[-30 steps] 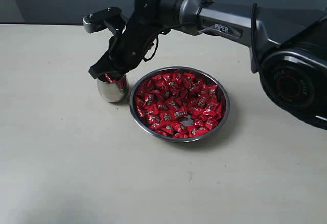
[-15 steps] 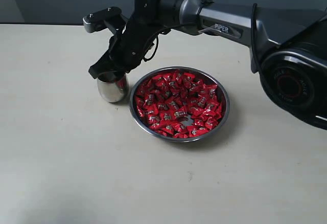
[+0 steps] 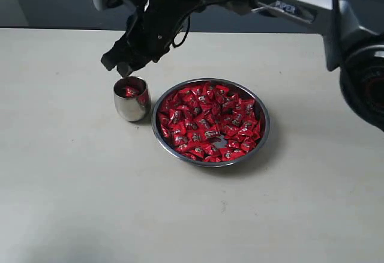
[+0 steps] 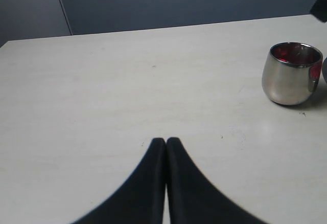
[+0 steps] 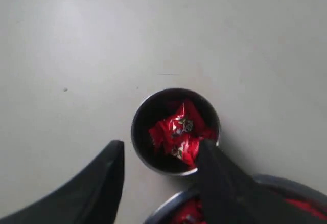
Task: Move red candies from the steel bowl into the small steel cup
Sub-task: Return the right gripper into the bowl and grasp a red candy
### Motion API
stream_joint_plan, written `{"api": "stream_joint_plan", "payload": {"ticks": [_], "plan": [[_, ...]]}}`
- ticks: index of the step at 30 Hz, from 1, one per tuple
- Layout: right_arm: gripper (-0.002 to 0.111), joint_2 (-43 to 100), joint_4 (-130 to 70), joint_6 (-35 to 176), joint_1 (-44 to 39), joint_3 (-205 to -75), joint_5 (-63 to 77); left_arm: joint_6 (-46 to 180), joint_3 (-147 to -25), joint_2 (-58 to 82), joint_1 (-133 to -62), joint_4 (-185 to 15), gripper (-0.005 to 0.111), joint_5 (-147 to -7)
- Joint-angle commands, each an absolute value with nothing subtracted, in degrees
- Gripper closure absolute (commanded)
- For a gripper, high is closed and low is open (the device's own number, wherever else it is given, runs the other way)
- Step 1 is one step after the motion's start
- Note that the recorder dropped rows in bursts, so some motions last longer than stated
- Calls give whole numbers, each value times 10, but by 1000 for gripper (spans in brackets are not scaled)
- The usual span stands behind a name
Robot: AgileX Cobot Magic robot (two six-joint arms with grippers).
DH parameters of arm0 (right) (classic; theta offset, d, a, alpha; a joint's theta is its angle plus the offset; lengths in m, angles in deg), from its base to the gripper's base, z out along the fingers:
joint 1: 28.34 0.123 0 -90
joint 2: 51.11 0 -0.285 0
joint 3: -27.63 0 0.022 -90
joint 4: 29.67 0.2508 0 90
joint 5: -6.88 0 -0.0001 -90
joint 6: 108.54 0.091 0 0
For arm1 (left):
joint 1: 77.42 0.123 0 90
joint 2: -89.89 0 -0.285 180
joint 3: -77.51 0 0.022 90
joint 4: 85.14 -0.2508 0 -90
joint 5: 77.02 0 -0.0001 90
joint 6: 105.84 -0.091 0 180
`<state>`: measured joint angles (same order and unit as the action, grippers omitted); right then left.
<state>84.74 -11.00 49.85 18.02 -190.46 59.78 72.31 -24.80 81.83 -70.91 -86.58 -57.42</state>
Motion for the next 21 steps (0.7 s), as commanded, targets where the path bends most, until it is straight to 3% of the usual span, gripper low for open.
{"api": "stream_joint_plan", "payload": {"ticks": [1,7,15,21], "plan": [[64,794,-186,542,180,-1907,670,725,-253,821,-712,-867,106,-577],[69,750,-251,584,174,-1831,686,725,-253,821,-712,-867,106,-577],[69,722,-253,584,164,-1629,561,725,-253,821,-712,-867,106,-577],[69,722,-262,584,152,-1564,520,725,-253,821,-712,-867,106,-577]]}}
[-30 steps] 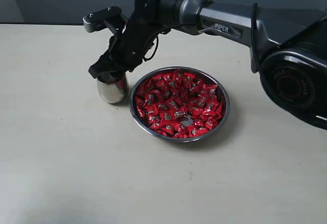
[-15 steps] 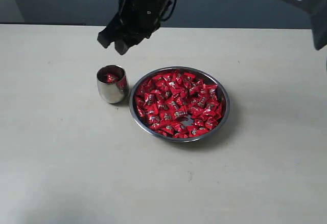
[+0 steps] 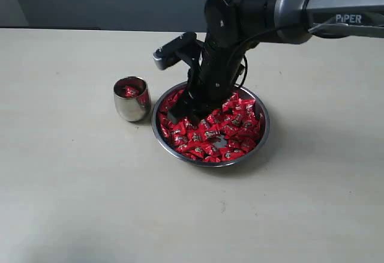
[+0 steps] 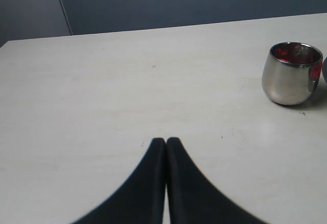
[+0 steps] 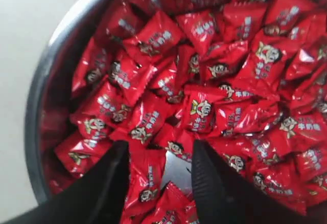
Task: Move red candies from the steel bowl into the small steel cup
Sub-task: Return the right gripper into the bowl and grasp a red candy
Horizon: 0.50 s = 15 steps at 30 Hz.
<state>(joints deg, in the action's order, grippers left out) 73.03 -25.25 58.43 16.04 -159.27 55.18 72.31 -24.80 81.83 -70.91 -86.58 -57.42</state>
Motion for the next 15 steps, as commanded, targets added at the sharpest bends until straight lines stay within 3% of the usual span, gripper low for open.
{"api": "stream_joint_plan", "payload": {"ticks": [1,15], "plan": [[69,722,-262,584,151,-1559,513,725,-253,821,-712,-867,106,-577],[69,735,-230,584,121,-1553,514,725,-253,821,-712,-867,106,-578]]}}
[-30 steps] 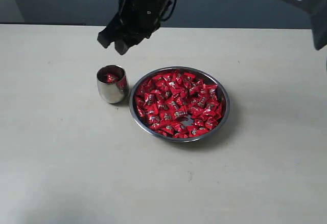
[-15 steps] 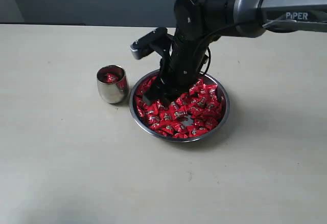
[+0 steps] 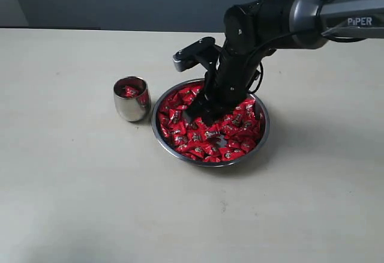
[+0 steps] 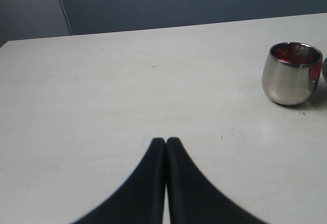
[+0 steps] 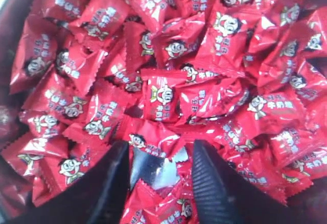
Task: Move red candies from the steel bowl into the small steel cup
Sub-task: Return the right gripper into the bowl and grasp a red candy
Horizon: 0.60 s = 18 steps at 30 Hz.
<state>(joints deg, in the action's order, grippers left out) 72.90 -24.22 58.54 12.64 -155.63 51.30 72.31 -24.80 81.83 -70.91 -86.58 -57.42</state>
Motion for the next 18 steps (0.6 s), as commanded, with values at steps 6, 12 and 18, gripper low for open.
{"api": "stream_joint_plan", "payload": {"ticks": [6,12,18], "plan": [[69,771,-230,584,121,-1553,512,725,-253,821,-712,-867,106,-578],[69,775,-191,565,121,-1553,506,725,-253,821,-712,-867,106,-578],[70,775,-191,564,121,-1553,528,725,-253,821,-712,-867,106,-578]]}}
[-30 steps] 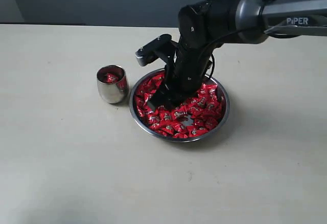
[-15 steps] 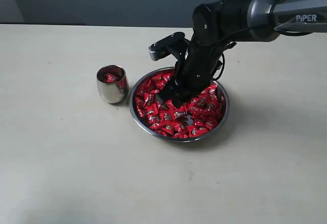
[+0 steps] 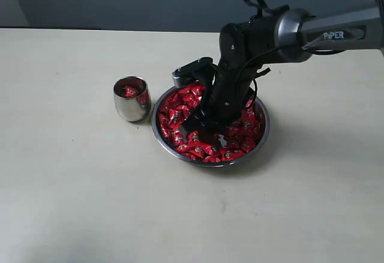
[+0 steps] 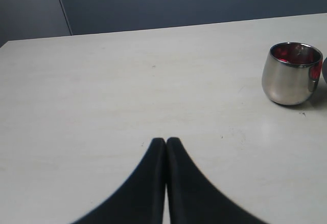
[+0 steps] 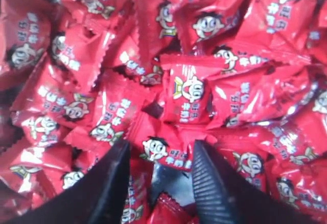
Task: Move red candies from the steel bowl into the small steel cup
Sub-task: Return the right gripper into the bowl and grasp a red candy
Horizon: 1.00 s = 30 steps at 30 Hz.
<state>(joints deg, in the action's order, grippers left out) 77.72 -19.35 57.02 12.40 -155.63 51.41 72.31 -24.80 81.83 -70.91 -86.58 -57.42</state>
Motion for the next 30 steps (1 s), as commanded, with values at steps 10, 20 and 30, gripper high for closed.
{"api": "stream_joint_plan", "payload": {"ticks": [10,20,30], "plan": [[108,771,-192,564,121,-1554,528,725,-253,821,-712,-867,106,-578],[108,690,-190,564,124,-1554,530,725,-253,821,-712,-867,106,-577],[58,739,-204,564,124,-1554,536,725,-253,821,-712,-867,106,-577]]}}
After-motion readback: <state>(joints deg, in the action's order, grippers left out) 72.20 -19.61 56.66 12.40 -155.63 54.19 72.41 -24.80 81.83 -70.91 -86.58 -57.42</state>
